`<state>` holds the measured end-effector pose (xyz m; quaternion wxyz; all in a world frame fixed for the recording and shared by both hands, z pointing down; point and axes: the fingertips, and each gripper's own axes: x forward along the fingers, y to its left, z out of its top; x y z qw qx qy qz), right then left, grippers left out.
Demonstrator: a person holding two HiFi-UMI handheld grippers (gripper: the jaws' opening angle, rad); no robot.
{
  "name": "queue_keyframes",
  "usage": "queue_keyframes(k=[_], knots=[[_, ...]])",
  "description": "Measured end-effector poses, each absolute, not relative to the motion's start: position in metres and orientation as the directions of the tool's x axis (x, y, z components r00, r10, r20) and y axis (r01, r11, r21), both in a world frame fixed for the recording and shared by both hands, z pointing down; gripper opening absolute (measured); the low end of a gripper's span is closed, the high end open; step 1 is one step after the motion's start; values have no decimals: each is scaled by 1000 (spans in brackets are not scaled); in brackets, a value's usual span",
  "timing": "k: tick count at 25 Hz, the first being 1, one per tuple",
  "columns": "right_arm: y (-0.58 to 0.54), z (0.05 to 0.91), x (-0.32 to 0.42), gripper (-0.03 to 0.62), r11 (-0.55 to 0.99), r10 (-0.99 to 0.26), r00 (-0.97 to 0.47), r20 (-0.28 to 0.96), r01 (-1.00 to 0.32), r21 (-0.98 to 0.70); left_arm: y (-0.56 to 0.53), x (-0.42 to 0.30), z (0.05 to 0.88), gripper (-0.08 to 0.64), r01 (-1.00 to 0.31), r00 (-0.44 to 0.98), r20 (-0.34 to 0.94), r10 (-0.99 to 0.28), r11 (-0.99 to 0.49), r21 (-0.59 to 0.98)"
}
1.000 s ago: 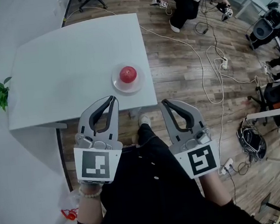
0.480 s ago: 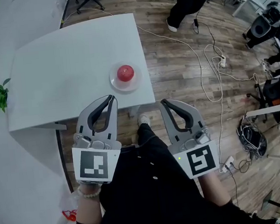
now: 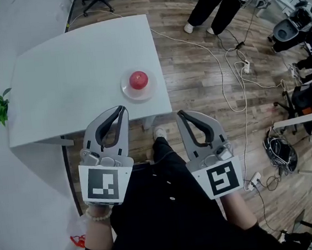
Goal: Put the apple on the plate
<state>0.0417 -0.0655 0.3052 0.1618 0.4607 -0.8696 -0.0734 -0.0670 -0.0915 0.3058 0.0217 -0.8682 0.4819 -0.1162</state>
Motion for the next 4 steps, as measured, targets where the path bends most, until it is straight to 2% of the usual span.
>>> queue_keyframes(k=[4], knots=[[-60, 305, 43, 43, 562, -827, -521, 212, -781, 274, -87, -67, 305, 18, -831, 509, 177, -842, -534, -153]])
